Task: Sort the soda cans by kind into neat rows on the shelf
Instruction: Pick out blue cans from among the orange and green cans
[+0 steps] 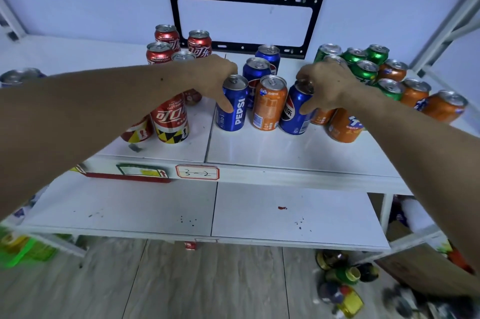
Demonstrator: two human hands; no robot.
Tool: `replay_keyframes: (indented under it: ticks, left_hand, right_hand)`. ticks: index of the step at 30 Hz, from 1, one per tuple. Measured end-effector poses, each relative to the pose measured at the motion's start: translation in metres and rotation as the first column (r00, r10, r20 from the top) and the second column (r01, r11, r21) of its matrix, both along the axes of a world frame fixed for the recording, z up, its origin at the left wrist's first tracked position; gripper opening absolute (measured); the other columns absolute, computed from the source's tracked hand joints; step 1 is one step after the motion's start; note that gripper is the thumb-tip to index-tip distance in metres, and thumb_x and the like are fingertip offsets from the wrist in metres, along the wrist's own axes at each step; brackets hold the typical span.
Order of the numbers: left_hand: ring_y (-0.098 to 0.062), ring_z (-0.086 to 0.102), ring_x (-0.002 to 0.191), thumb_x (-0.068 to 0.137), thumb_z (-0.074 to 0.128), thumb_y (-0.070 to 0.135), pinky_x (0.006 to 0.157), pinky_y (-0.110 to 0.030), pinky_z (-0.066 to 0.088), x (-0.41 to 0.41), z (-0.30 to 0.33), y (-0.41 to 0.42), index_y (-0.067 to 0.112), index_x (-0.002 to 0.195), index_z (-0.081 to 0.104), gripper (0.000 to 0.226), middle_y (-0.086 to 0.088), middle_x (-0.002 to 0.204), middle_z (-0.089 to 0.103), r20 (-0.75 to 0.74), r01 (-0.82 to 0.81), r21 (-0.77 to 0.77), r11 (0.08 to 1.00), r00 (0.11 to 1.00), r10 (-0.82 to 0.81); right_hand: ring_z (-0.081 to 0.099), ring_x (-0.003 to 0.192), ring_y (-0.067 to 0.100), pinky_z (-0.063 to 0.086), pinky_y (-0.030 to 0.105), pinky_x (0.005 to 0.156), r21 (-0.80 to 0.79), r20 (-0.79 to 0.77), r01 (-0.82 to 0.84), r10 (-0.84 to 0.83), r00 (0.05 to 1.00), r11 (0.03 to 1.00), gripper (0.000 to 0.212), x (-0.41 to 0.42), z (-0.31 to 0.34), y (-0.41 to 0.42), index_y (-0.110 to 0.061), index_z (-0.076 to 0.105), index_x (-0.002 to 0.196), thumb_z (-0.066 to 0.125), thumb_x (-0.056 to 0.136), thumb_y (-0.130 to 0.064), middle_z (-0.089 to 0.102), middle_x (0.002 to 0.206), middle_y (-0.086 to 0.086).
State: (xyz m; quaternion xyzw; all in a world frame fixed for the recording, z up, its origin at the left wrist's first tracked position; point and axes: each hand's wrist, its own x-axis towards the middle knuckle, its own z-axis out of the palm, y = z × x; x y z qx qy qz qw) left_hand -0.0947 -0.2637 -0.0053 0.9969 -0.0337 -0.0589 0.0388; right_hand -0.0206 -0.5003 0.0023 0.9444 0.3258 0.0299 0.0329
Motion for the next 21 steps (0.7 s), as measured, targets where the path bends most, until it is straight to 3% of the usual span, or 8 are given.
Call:
replay_keyframes:
  ticks: [5,10,13,17,21]
  left_hand:
    - [-0.02,0.056,0.096,0.063,0.083,0.041,0.077,-0.03,0.044,-0.007,0.008,-0.002,0.014,0.121,0.052,0.071,-0.005,0.114,0.061,-0.052,0.029,-0.008,1.0,0.998,-0.029]
    - [-0.016,0.055,0.095,0.061,0.085,0.036,0.072,-0.026,0.042,-0.016,0.013,-0.006,0.02,0.118,0.053,0.067,0.004,0.108,0.057,-0.113,0.052,-0.044,0.998,0.992,-0.057]
    - [-0.014,0.052,0.097,0.06,0.087,0.029,0.077,-0.027,0.041,-0.017,0.01,-0.008,0.019,0.121,0.051,0.072,0.002,0.115,0.057,-0.115,0.054,-0.047,0.997,0.992,-0.06]
    - [-0.014,0.05,0.101,0.059,0.088,0.025,0.08,-0.029,0.043,-0.02,0.006,-0.009,0.019,0.125,0.046,0.079,-0.003,0.125,0.056,-0.115,0.042,-0.055,0.998,0.992,-0.048]
    - [-0.016,0.053,0.101,0.057,0.086,0.041,0.078,-0.029,0.045,-0.023,0.005,-0.012,0.02,0.128,0.044,0.085,-0.003,0.126,0.056,-0.103,0.004,-0.067,0.998,0.995,-0.011]
  right_hand:
    - [0.056,0.112,0.028,0.051,0.04,0.089,0.033,-0.132,-0.133,0.137,0.982,0.991,0.077,-0.006,0.01,-0.013,-0.019,0.055,0.125,0.09,0.056,-0.013,0.061,0.124,0.006]
    - [0.054,0.102,0.016,0.046,0.028,0.079,0.063,-0.205,-0.194,0.203,0.957,0.979,0.077,-0.012,0.012,-0.028,-0.026,0.057,0.121,0.088,0.054,-0.001,0.062,0.121,-0.001]
    - [0.056,0.111,0.02,0.049,0.031,0.085,0.103,-0.234,-0.166,0.187,0.954,0.981,0.082,-0.014,0.009,-0.032,-0.027,0.054,0.127,0.083,0.057,0.004,0.059,0.126,-0.001]
    - [0.049,0.125,0.026,0.047,0.038,0.096,0.181,-0.279,-0.035,0.085,0.956,0.983,0.102,-0.02,-0.002,-0.033,-0.021,0.037,0.142,0.09,0.056,-0.012,0.048,0.14,0.004]
    - [0.051,0.116,0.026,0.045,0.033,0.08,0.229,-0.266,0.096,-0.032,0.963,0.969,0.095,-0.027,-0.019,-0.029,-0.012,0.038,0.136,0.087,0.06,-0.041,0.052,0.133,0.009]
